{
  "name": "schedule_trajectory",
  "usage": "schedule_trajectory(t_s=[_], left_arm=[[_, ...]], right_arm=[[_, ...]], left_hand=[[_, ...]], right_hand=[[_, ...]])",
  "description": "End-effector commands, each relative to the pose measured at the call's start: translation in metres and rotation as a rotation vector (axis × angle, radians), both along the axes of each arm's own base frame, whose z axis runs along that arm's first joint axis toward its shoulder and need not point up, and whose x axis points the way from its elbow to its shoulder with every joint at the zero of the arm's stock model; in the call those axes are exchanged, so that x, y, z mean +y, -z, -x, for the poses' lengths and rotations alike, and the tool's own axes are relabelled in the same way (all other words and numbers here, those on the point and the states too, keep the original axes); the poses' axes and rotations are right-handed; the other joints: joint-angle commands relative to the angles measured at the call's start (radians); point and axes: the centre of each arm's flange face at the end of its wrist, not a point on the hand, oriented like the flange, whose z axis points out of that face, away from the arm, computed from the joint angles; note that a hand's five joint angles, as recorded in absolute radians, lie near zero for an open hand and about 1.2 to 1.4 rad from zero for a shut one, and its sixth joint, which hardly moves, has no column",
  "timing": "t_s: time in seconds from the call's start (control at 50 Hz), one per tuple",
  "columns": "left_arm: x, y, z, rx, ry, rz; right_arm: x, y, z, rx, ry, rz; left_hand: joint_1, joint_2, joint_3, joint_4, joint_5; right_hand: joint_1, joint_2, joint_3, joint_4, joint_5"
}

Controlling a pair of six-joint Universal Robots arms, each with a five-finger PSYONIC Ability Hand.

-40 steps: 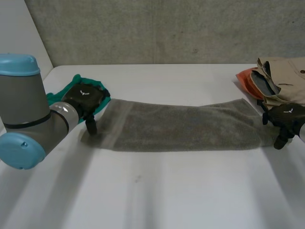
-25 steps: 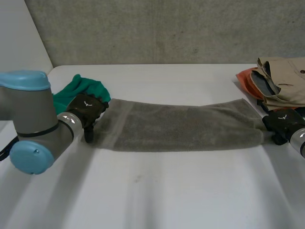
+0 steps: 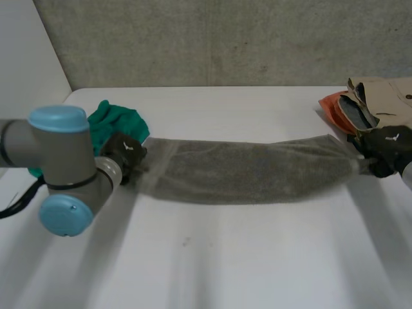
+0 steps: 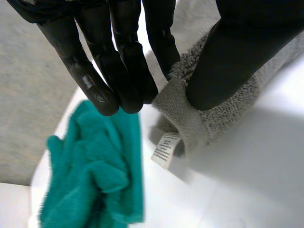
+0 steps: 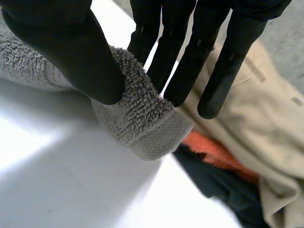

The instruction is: Fold the laundry.

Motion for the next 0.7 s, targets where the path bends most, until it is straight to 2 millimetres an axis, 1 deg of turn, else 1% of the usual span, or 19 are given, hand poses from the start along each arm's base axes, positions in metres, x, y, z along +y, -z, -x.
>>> schedule_trajectory(t_s=[0.02, 0.04, 0.06, 0.1, 0.12, 0.18, 0.22, 0.24, 0.3, 0.34, 0.4, 0.42, 0.44, 0.48, 0.54, 0.6, 0.62, 0.68, 0.7], left_arm=[[0.025, -0.095, -0.008, 0.169, -0.001, 0.105], [0.030, -0.109, -0.010, 0.205, -0.003, 0.121], [0.040, -0.140, -0.014, 0.287, -0.005, 0.167], [0.049, -0.168, -0.018, 0.370, 0.000, 0.215], [0.057, -0.192, -0.021, 0.441, 0.015, 0.248], [0.054, -0.197, -0.020, 0.493, 0.027, 0.239], [0.045, -0.191, -0.017, 0.486, 0.020, 0.226], [0.037, -0.183, -0.014, 0.463, 0.011, 0.212], [0.025, -0.166, -0.008, 0.416, -0.010, 0.190], [0.009, -0.144, -0.003, 0.361, -0.046, 0.169], [-0.020, -0.092, 0.001, 0.275, -0.146, 0.087], [-0.024, -0.083, 0.002, 0.265, -0.158, 0.071], [-0.030, -0.066, 0.004, 0.248, -0.178, 0.043], [-0.037, -0.041, 0.007, 0.232, -0.196, -0.001], [-0.045, -0.019, 0.012, 0.231, -0.207, -0.035], [-0.049, -0.014, 0.016, 0.241, -0.215, -0.037], [-0.052, -0.017, 0.017, 0.255, -0.222, -0.026], [-0.056, -0.029, 0.016, 0.297, -0.235, 0.002], [-0.058, -0.038, 0.013, 0.333, -0.247, 0.018]], right_arm=[[0.006, -0.063, 0.000, -0.055, 0.019, 0.083], [0.007, -0.072, 0.000, -0.065, 0.023, 0.097], [0.009, -0.090, 0.001, -0.097, 0.032, 0.115], [0.010, -0.108, 0.001, -0.135, 0.036, 0.131], [0.011, -0.125, -0.001, -0.178, 0.037, 0.139], [0.007, -0.139, -0.002, -0.227, 0.034, 0.134], [-0.003, -0.140, -0.004, -0.260, 0.030, 0.102], [-0.011, -0.135, -0.010, -0.266, 0.016, 0.087], [-0.022, -0.127, -0.025, -0.258, -0.018, 0.073], [-0.033, -0.117, -0.034, -0.237, -0.025, 0.061], [-0.051, -0.076, -0.053, -0.159, -0.015, -0.007], [-0.053, -0.069, -0.058, -0.141, -0.015, -0.015], [-0.057, -0.055, -0.065, -0.106, -0.012, -0.023], [-0.065, -0.035, -0.076, -0.055, 0.002, -0.017], [-0.078, -0.014, -0.086, -0.020, 0.035, 0.035], [-0.089, -0.006, -0.090, -0.019, 0.073, 0.095], [-0.095, -0.006, -0.090, -0.029, 0.110, 0.141], [-0.100, -0.010, -0.091, -0.048, 0.153, 0.199], [-0.102, -0.015, -0.092, -0.063, 0.171, 0.229]], left_hand=[[0.234, 0.204, 0.212, 0.204, 0.246], [0.234, 0.204, 0.212, 0.204, 0.246], [0.234, 0.204, 0.212, 0.204, 0.246], [0.234, 0.204, 0.212, 0.204, 0.246], [0.234, 0.204, 0.212, 0.204, 0.246], [0.234, 0.204, 0.212, 0.204, 0.246], [0.234, 0.204, 0.212, 0.204, 0.246], [0.234, 0.204, 0.212, 0.204, 0.246], [0.234, 0.204, 0.212, 0.204, 0.246], [0.234, 0.204, 0.212, 0.204, 0.246], [0.234, 0.204, 0.212, 0.204, 0.246], [0.234, 0.204, 0.212, 0.204, 0.246], [0.234, 0.204, 0.212, 0.204, 0.246], [0.234, 0.204, 0.212, 0.204, 0.246], [0.234, 0.204, 0.212, 0.204, 0.246], [0.214, 0.184, 0.192, 0.184, 0.226], [0.054, 0.024, 0.032, 0.024, 0.065], [-0.328, -0.358, -0.350, -0.358, -0.316], [-0.582, -0.612, -0.604, -0.613, -0.571]], right_hand=[[0.271, 0.218, 0.210, 0.199, 0.234], [0.271, 0.218, 0.210, 0.199, 0.234], [0.271, 0.218, 0.210, 0.199, 0.234], [0.271, 0.218, 0.210, 0.199, 0.234], [0.271, 0.218, 0.210, 0.199, 0.234], [0.271, 0.218, 0.210, 0.199, 0.234], [0.271, 0.218, 0.210, 0.199, 0.234], [0.271, 0.218, 0.210, 0.199, 0.234], [0.271, 0.218, 0.210, 0.199, 0.234], [0.271, 0.218, 0.210, 0.199, 0.234], [0.271, 0.218, 0.210, 0.199, 0.234], [0.271, 0.218, 0.210, 0.199, 0.234], [0.271, 0.218, 0.210, 0.199, 0.234], [0.271, 0.218, 0.210, 0.199, 0.234], [0.271, 0.218, 0.210, 0.199, 0.234], [0.271, 0.218, 0.210, 0.199, 0.234], [0.090, 0.038, 0.029, 0.018, 0.053], [-0.489, -0.541, -0.550, -0.560, -0.525], [-0.720, -0.772, -0.781, -0.792, -0.756]])
